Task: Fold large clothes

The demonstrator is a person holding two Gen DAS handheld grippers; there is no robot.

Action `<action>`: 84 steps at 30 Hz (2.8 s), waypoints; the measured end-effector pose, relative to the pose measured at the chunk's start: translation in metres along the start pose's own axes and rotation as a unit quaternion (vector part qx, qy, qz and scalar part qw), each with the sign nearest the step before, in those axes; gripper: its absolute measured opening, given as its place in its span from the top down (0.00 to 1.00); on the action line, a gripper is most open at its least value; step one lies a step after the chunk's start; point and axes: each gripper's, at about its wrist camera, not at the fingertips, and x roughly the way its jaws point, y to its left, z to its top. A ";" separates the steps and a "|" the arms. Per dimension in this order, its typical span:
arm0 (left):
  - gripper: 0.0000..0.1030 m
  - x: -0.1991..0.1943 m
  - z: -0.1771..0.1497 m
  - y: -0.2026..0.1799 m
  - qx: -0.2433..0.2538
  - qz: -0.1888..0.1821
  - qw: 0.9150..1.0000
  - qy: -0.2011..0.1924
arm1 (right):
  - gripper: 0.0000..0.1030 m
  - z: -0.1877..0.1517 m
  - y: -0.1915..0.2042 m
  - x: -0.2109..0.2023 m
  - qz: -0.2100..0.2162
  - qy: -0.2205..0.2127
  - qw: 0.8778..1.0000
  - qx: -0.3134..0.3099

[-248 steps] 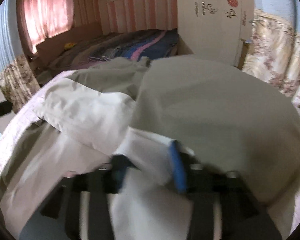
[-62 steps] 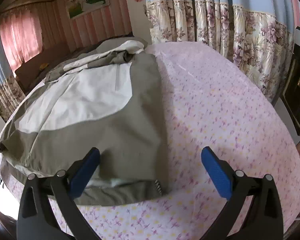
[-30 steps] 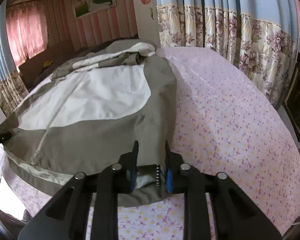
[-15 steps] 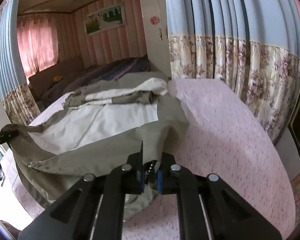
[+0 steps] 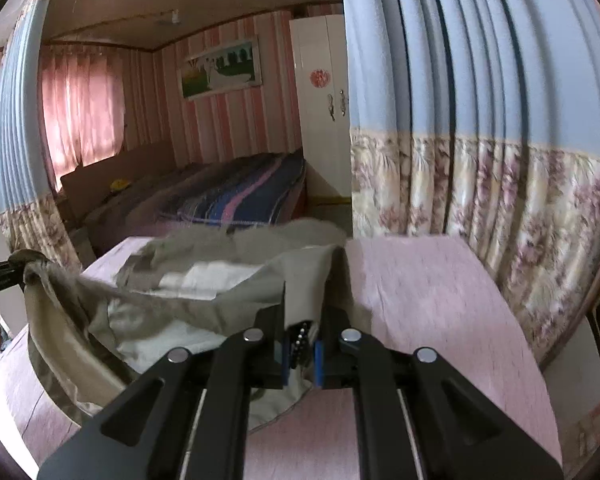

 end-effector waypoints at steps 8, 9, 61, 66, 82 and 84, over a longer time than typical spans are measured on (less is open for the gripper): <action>0.86 0.090 0.064 0.013 0.008 0.036 0.999 0.002 | 0.93 0.056 0.002 0.101 -0.018 0.003 1.000 -0.025; 0.86 0.103 0.072 0.016 0.006 0.040 0.999 0.003 | 0.93 0.063 0.002 0.116 -0.023 0.004 0.999 -0.029; 0.03 0.296 0.103 0.013 -0.005 0.045 0.989 0.138 | 0.18 0.046 0.102 0.355 0.029 0.254 0.965 -0.055; 0.03 0.327 0.107 0.029 -0.010 0.086 0.990 0.115 | 0.14 0.051 0.087 0.398 -0.010 0.241 0.970 -0.030; 0.03 0.378 0.120 0.101 -0.016 0.208 0.971 0.116 | 0.14 0.060 -0.019 0.414 -0.100 0.221 0.969 0.045; 0.03 0.352 0.120 0.103 -0.009 0.190 0.977 0.099 | 0.14 0.063 -0.029 0.388 -0.083 0.212 0.973 0.025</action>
